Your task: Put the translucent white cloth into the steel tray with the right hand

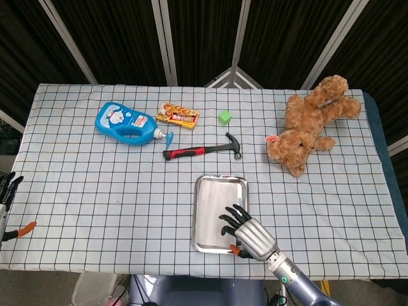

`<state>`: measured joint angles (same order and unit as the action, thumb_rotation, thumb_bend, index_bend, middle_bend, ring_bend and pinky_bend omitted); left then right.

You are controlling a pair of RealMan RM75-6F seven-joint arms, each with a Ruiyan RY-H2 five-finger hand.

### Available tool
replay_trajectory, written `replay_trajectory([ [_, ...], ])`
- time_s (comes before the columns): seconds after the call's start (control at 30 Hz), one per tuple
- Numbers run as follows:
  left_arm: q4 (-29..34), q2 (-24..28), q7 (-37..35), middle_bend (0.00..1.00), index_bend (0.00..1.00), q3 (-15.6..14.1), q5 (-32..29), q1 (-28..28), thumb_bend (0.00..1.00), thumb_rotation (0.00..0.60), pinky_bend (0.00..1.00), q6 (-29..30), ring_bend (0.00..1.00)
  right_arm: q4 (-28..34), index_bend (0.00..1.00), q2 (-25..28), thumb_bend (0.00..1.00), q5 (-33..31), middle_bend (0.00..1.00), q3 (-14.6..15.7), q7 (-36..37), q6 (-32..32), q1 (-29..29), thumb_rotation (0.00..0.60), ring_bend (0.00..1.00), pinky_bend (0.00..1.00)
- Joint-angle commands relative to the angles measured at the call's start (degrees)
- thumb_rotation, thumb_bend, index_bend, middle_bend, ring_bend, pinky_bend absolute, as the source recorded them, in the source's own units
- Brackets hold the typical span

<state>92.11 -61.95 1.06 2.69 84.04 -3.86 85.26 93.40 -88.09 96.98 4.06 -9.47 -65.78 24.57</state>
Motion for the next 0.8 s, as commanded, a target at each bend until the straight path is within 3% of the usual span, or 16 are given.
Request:
replay_trajectory([
  [0.03,0.0,0.0,-0.1,0.00,0.00,0.0,0.0,0.0,0.00,0.600,0.00,0.0,0.00,0.8,0.24,-0.5,0.37,-0.4,0.13,-0.1,-1.9,-0.3,-0.4,0.600,0.00,0.00],
  [0.3,0.0,0.1,-0.5,0.00,0.00,0.0,0.0,0.0,0.00,0.600,0.00,0.0,0.00,2.2,0.23,2.3,0.37,-0.8,0.13,-0.6,-5.5,-2.1,-1.2,0.600,0.00,0.00],
  [0.53,-0.1,0.1,-0.5,0.00,0.00,-0.1,0.5,0.2,0.00,0.600,0.00,0.5,0.00,2.9,0.15,14.9,0.37,-1.7,0.08,-2.5,-7.5,-12.3,-6.0,0.600,0.00,0.00],
  [0.67,-0.1,-0.1,0.1,0.00,0.00,-0.2,0.8,0.3,0.00,0.600,0.00,0.9,0.00,0.4,0.06,21.4,0.37,-2.9,0.02,-1.4,-4.8,-18.7,-11.0,0.600,0.00,0.00],
  [0.8,-0.1,-0.4,0.7,0.00,0.00,-0.2,1.1,0.5,0.00,0.600,0.00,1.4,0.00,-3.0,0.00,24.3,0.37,-5.3,0.00,-0.8,-0.8,-22.5,-15.2,0.600,0.00,0.00],
])
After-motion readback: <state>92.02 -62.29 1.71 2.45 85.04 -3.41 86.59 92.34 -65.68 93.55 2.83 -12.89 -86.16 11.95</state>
